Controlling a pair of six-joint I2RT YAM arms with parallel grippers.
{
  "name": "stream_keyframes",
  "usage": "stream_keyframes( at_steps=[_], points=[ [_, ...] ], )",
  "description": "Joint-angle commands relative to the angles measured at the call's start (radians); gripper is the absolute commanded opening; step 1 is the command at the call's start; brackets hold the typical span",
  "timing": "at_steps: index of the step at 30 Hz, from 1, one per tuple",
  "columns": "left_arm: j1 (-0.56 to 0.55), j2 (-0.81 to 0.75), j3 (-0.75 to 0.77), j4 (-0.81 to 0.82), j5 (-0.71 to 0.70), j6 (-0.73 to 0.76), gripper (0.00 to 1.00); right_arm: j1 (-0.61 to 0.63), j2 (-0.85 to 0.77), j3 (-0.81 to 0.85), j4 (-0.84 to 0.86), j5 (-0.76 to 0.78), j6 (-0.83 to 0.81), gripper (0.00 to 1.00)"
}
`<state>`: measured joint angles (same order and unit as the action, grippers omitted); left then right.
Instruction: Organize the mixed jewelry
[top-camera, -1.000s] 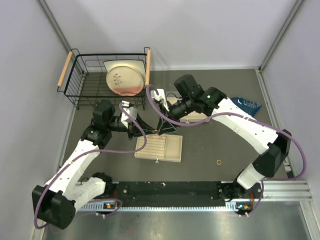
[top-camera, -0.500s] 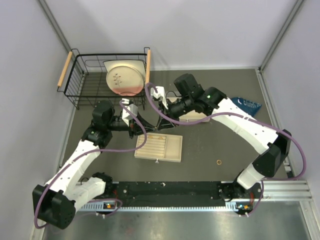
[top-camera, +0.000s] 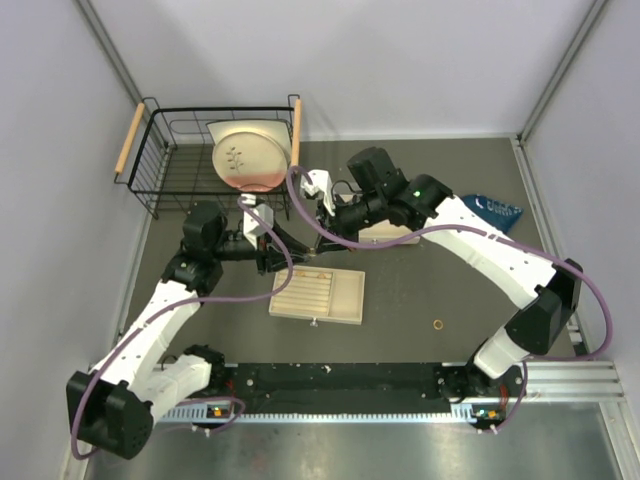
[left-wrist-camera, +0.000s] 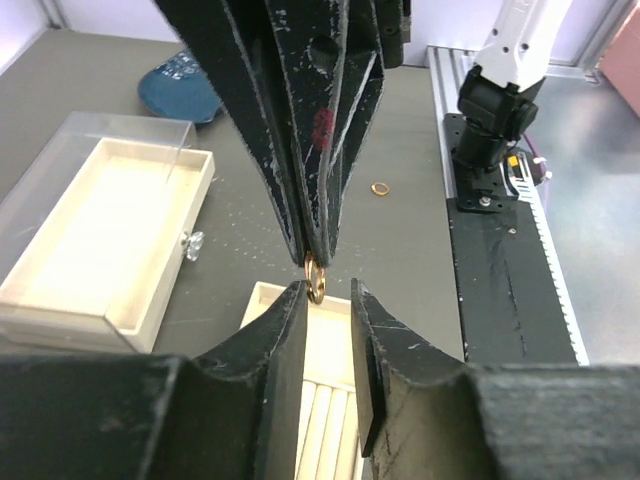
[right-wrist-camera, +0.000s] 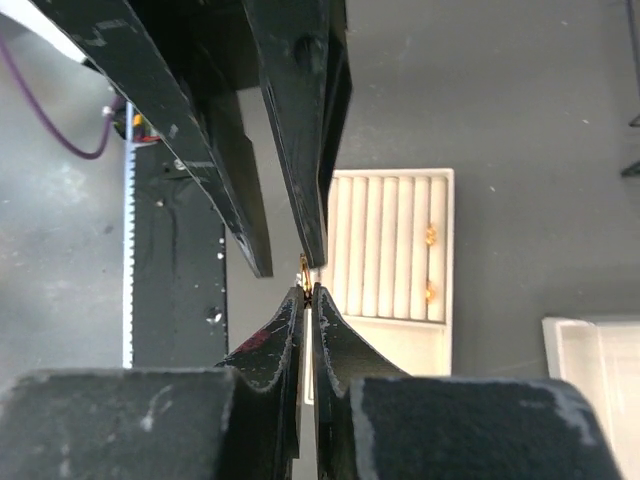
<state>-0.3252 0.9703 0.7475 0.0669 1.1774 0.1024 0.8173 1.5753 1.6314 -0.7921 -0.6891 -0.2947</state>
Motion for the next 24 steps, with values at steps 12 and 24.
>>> stream_keyframes(
  at_steps=[12, 24],
  points=[
    [0.349, -0.038, 0.01, 0.023, 0.059, -0.098, 0.5, 0.054, 0.028, -0.074, 0.065, 0.293, -0.034, 0.0],
    [0.658, 0.001, -0.025, 0.031, -0.018, -0.162, 0.49, 0.206, 0.262, -0.073, 0.175, 0.576, -0.063, 0.0]
  ],
)
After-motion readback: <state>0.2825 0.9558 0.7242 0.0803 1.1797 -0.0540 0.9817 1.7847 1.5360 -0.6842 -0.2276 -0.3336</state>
